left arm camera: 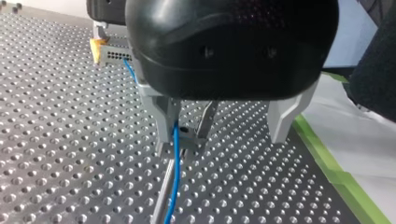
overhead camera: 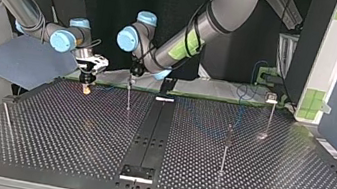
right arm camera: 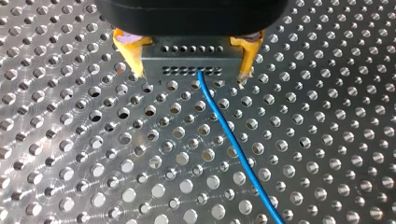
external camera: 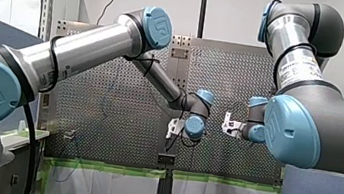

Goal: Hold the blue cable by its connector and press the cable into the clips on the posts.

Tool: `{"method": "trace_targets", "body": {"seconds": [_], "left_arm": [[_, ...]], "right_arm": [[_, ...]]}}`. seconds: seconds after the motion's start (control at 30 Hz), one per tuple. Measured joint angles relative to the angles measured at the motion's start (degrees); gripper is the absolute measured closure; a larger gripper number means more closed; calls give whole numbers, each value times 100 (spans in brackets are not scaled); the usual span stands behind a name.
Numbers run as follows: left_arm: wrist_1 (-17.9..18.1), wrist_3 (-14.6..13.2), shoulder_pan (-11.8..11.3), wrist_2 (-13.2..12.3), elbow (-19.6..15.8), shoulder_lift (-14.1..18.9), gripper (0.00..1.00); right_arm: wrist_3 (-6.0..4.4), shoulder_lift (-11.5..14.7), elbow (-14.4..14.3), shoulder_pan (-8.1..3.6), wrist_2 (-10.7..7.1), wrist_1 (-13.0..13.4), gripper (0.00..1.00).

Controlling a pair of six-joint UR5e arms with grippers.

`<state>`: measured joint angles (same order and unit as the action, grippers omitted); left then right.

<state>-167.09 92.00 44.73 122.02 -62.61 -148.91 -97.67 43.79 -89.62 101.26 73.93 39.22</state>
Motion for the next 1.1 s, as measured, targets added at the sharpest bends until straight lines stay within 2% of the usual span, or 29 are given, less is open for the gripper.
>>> {"method": "trace_targets", "body": {"seconds": [0.47,0.77,1.1], "left_arm": [[568,255,34,75,-457,132,0],[861,266,104,64,-494,140,0],[915,265,127,79,-495,142,0]], "right_arm": [[0,2,0,-2,0,-3,100],[0,-3,-1,-2,0,-9,100],[0,-4,0,-3,0,-9,100]]}}
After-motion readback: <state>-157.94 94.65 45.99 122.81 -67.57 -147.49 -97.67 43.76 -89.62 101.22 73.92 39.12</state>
